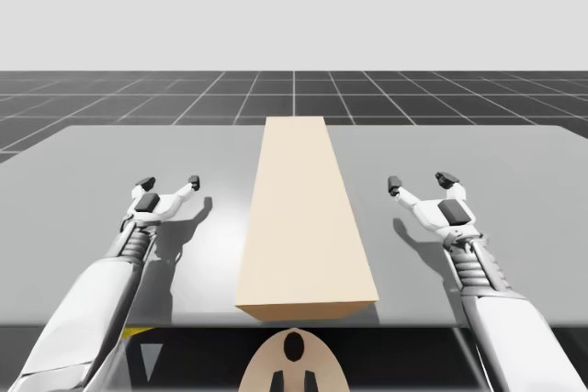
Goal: Retrieve the object from inside the box.
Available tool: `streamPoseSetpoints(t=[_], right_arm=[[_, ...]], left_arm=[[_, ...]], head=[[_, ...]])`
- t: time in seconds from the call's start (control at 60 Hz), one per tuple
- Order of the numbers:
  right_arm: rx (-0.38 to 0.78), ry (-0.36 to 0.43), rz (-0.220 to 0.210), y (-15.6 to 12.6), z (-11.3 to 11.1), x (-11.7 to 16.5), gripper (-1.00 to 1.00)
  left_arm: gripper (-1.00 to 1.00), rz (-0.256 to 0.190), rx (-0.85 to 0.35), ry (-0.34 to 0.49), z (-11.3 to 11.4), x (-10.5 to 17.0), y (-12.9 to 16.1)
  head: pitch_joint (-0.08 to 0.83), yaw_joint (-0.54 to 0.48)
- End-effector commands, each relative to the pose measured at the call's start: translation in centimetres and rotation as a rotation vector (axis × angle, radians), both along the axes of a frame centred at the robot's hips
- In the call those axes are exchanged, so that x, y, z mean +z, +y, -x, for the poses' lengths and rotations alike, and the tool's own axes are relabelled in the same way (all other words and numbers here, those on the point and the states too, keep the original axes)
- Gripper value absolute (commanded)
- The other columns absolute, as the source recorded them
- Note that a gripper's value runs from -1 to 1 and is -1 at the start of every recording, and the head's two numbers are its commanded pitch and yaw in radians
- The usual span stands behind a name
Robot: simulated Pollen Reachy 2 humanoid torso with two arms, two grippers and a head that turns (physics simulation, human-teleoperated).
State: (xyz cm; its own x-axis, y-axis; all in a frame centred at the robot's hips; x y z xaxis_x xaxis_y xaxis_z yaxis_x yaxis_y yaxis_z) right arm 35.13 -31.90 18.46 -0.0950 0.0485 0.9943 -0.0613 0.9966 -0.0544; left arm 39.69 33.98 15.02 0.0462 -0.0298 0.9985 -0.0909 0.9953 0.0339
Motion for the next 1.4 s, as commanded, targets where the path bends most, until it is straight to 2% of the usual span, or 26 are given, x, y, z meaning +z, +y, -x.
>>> streamPoseSetpoints(t=[0.017, 0.117, 0.2, 0.283, 0.333, 0.383, 0.483, 0.5, 0.55, 0.567, 0.667, 0.683, 0.8, 0.967, 1.05, 1.167, 1.183, 1.25, 1.3, 1.367, 1.4], right_arm=[[-0.015, 0.002, 0.009, 0.1, 0.1, 0.0, -1.0], [-0.008, 0.008, 0.012, 0.2, -0.1, -0.1, -1.0], [0.065, 0.076, 0.015, 0.5, -0.5, -0.8, -1.0], [0.141, 0.112, 0.07, 1.2, -0.7, -1.6, -1.0], [0.175, 0.116, 0.082, 1.7, -0.7, -2.0, -1.0], [0.237, 0.115, 0.13, 2.4, -0.5, -2.4, -1.0], [0.335, 0.098, 0.152, 3.3, 0.0, -2.6, -1.0], [0.371, 0.089, 0.161, 3.5, 0.2, -2.6, -1.0], [0.407, 0.086, 0.162, 3.8, 0.4, -2.6, -1.0], [0.446, 0.078, 0.165, 4.1, 0.7, -2.6, -1.0], [0.552, 0.054, 0.176, 4.9, 1.4, -2.6, -1.0], [0.598, 0.04, 0.187, 5.2, 1.8, -2.6, -1.0], [0.728, 0.009, 0.215, 6.4, 2.9, -2.6, -1.0], [0.802, -0.023, 0.248, 7.6, 3.7, -3.0, -1.0], [0.814, -0.032, 0.246, 8.3, 3.9, -3.2, -1.0], [0.828, -0.04, 0.214, 9.4, 4.0, -3.3, -1.0], [0.854, -0.031, 0.194, 9.9, 3.9, -3.4, -1.0], [0.879, -0.028, 0.179, 11.0, 3.9, -3.6, -1.0], [0.893, -0.022, 0.186, 11.6, 3.8, -3.7, -1.0], [0.928, -0.021, 0.173, 12.8, 3.6, -3.9, -1.0], [0.954, -0.008, 0.136, 13.6, 3.5, -4.1, -1.0]], left_arm=[[-1.0, -0.003, 0.0, -0.008, 0.0, 0.0, 0.0], [-1.0, 0.005, -0.015, 0.007, -0.1, -0.1, 0.0], [-1.0, 0.005, -0.081, 0.076, -0.2, -0.5, -0.2], [-1.0, -0.003, -0.154, 0.115, -0.2, -0.9, -0.7], [-1.0, -0.03, -0.204, 0.128, 0.0, -1.1, -1.2], [-1.0, -0.064, -0.303, 0.135, 0.4, -1.3, -2.1], [-1.0, -0.135, -0.437, 0.118, 1.3, -1.4, -3.4], [-1.0, -0.163, -0.479, 0.109, 1.7, -1.5, -3.8], [-1.0, -0.185, -0.516, 0.1, 2.0, -1.5, -4.2], [-1.0, -0.205, -0.569, 0.087, 2.4, -1.5, -4.6], [-1.0, -0.252, -0.695, 0.049, 3.6, -1.4, -5.6], [-1.0, -0.268, -0.742, 0.034, 4.1, -1.4, -6.0], [-1.0, -0.305, -0.856, 0.026, 5.2, -1.6, -7.0], [-1.0, -0.335, -0.897, 0.04, 5.6, -2.0, -7.7], [-1.0, -0.338, -0.898, 0.043, 5.6, -2.0, -7.9], [-1.0, -0.341, -0.902, 0.045, 5.6, -2.2, -8.0], [-1.0, -0.342, -0.905, 0.048, 5.5, -2.3, -8.1], [-1.0, -0.35, -0.904, 0.056, 5.4, -2.5, -8.3], [-1.0, -0.35, -0.909, 0.059, 5.4, -2.6, -8.4], [-1.0, -0.359, -0.912, 0.062, 5.5, -2.7, -8.6], [-1.0, -0.361, -0.915, 0.063, 5.5, -2.8, -8.7]], head=[[-0.004, 0.0], [-0.004, 0.0], [-0.005, 0.0], [-0.006, 0.0], [-0.007, 0.0], [-0.008, 0.0], [-0.008, 0.0], [-0.008, 0.0], [-0.009, 0.0], [-0.009, -0.01], [-0.01, -0.01], [-0.01, -0.01], [-0.01, -0.01], [-0.011, -0.01], [-0.008, -0.01], [-0.007, -0.01], [-0.007, -0.01], [-0.005, -0.02], [-0.004, -0.02], [-0.001, -0.03], [0.0, -0.03]])
